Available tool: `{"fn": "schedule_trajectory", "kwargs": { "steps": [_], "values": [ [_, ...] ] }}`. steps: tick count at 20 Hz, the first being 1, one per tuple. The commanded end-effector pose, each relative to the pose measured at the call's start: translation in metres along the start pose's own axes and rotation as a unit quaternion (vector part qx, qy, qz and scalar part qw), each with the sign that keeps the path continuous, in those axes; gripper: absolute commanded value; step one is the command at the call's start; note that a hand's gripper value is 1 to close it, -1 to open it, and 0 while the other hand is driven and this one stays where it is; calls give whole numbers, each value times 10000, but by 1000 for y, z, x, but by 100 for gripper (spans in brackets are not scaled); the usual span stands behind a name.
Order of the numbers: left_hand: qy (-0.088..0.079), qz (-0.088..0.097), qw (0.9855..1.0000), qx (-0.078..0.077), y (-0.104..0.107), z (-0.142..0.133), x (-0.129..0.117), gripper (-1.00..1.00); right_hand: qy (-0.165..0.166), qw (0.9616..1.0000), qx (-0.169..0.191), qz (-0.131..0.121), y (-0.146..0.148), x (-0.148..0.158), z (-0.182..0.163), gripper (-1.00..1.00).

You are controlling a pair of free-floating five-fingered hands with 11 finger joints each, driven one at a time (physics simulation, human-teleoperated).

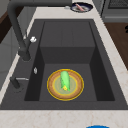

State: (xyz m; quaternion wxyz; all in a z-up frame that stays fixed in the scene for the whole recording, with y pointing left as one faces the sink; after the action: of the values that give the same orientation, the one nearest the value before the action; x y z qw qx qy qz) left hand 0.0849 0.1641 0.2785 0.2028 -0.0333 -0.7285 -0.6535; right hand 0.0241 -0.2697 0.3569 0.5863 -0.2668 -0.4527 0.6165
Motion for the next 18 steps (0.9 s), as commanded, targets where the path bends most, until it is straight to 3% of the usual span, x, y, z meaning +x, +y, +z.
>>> {"fn": "schedule_trajectory", "kwargs": {
  "steps": [1,4,6,11,18],
  "values": [
    [-311,17,9994,-131,2,-5,-19,-100,0,10000,0,0,0,0,0,0],
    [-179,7,9998,-114,-1,-9,-42,-100,1,10000,-1,-2,0,0,0,0],
    [-121,3,9999,-79,-14,-18,-60,-100,1,10000,-2,-3,0,0,0,0],
    [-206,-38,9998,-77,-41,-27,-104,-100,2,10000,-3,-5,0,0,0,0],
    [-186,10,9998,-35,-74,-36,-177,-100,3,10000,-4,-7,0,0,0,0]
  ]
}}
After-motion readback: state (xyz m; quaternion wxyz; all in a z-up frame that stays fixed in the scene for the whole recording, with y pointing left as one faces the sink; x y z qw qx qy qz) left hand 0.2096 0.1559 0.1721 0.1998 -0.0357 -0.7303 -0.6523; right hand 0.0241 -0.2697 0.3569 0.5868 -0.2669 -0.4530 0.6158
